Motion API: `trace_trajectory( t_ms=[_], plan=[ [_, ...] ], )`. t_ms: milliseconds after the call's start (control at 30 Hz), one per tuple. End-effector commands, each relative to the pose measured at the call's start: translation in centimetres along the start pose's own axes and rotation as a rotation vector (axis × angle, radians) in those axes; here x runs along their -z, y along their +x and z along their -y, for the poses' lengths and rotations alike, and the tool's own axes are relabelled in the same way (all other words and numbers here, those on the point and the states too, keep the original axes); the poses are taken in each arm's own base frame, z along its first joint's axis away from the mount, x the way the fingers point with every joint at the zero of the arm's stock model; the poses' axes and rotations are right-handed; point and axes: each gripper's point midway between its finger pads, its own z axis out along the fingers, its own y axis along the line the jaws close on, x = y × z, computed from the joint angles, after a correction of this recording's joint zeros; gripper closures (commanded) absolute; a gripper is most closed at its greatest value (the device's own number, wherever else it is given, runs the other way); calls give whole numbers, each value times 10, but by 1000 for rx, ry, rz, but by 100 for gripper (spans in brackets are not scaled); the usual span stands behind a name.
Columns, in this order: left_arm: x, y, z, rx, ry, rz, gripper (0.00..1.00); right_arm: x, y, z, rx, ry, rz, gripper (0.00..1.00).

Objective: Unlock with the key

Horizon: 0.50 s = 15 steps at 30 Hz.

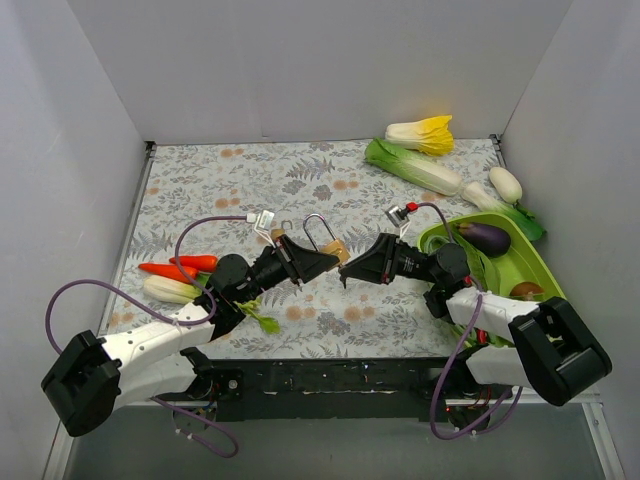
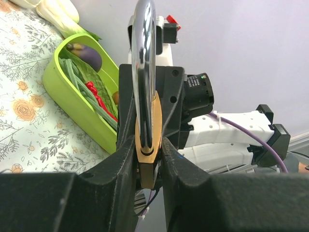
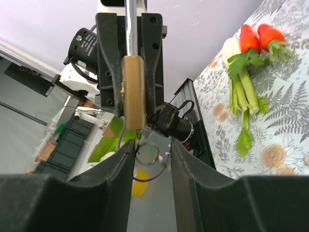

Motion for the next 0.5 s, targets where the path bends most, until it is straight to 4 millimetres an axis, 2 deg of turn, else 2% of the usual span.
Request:
trace_trajectory(
  t_ms=[0, 67, 200, 267, 300, 367, 467],
  plan=[
    [-3, -24, 45, -40, 139, 61, 100, -4, -15, -36, 121, -148, 56, 62],
    [-3, -23, 45, -43, 139, 58, 100, -5, -15, -36, 114, -151, 56, 65],
    [-3, -21, 46, -61, 157, 45, 100, -4, -16, -38, 99, -169, 68, 84],
    [-3, -17, 50, -74, 181, 25, 100, -4, -16, -42, 92, -191, 72, 90],
    [-3, -16, 50, -85, 190, 19, 100, -4, -17, -44, 91, -200, 73, 98],
    [-3, -13, 54, -106, 217, 2, 100, -4, -18, -50, 81, -223, 79, 99],
    [-2, -6, 72, -172, 316, -46, 100, -4, -23, -60, 67, -261, 87, 99]
  ],
)
